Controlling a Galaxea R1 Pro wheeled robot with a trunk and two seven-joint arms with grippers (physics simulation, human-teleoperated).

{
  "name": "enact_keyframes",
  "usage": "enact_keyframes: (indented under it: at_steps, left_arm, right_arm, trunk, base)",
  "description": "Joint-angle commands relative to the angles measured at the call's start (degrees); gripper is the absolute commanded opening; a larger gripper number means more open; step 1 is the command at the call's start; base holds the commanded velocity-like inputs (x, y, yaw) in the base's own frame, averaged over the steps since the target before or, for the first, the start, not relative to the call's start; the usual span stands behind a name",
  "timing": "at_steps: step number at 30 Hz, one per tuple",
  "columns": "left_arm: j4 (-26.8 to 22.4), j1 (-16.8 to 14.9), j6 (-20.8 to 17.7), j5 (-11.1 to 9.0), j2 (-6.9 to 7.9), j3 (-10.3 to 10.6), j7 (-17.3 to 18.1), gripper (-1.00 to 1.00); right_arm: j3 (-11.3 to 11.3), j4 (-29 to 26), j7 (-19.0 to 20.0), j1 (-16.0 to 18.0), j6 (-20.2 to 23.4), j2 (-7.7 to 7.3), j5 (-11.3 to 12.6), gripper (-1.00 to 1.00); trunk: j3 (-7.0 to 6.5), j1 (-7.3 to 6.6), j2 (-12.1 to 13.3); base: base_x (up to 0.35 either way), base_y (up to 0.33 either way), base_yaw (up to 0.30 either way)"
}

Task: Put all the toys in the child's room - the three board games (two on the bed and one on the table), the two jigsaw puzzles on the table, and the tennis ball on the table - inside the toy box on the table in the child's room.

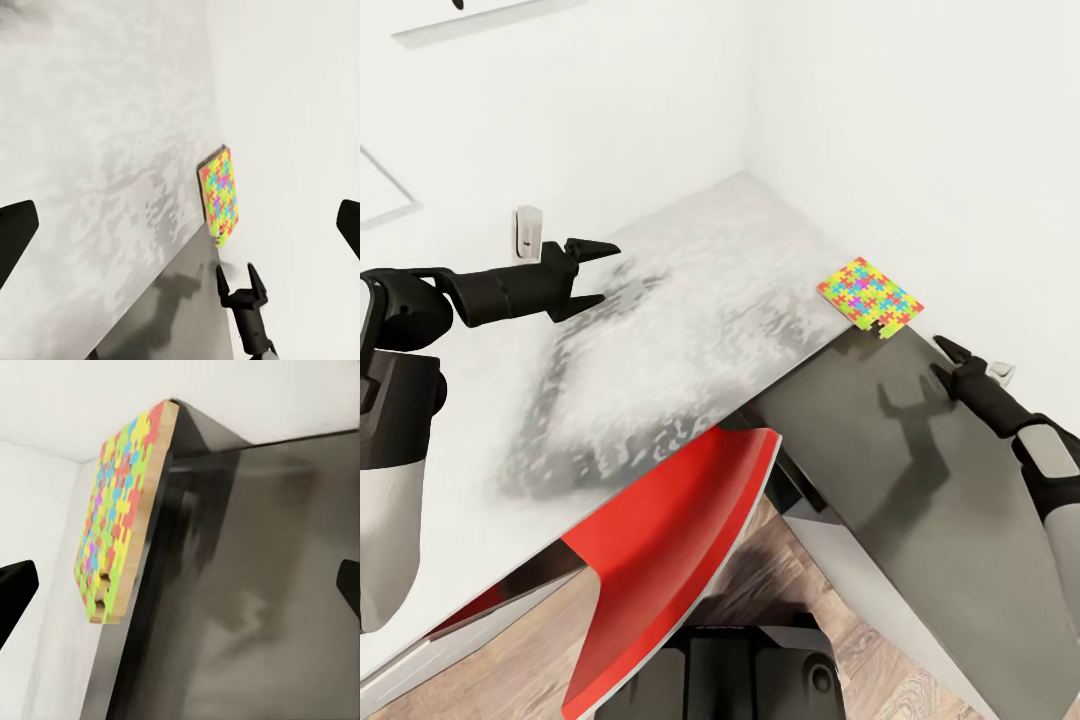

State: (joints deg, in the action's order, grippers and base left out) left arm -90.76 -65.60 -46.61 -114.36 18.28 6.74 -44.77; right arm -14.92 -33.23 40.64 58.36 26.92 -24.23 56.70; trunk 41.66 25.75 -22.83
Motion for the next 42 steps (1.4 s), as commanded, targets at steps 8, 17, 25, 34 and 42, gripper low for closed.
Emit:
enact_keyframes:
  at_steps: [8, 17, 25, 34, 42]
  left_arm:
    - [0.00, 0.05, 0.07, -0.54, 0.01, 0.05, -0.58, 1.00]
    - [0.04, 0.11, 0.05, -0.52, 0.01, 0.10, -0.58, 1.00]
    - [0.05, 0.11, 0.04, -0.52, 0.01, 0.11, -0.58, 1.00]
    - [0.05, 0.12, 0.03, -0.51, 0.01, 0.12, -0.58, 1.00]
    - [0.06, 0.12, 0.05, -0.51, 0.01, 0.12, -0.58, 1.00]
  right_arm:
    - [-1.13, 0.21, -3.17, 1.65, 0.46, 0.15, 0.44, 1.00]
    - [-3.23, 0.31, -5.48, 2.59, 0.42, 0.46, 0.57, 1.00]
    - [-3.68, 0.28, -5.89, 2.74, 0.42, 0.67, 0.60, 1.00]
    - [-3.88, 0.28, -6.03, 2.79, 0.42, 0.76, 0.61, 1.00]
    - [-3.95, 0.27, -6.07, 2.80, 0.42, 0.77, 0.61, 1.00]
  trunk:
    - [0.07, 0.03, -0.09]
    - [0.07, 0.03, -0.09]
    - [0.07, 0.03, -0.09]
    - [0.07, 0.03, -0.09]
    - [0.07, 0.03, -0.09]
  base:
    - [0.000, 0.000, 0.000]
    - [0.000, 0.000, 0.000]
    - [0.000, 0.000, 0.000]
    - [0.000, 0.000, 0.037]
    - [0.000, 0.000, 0.174]
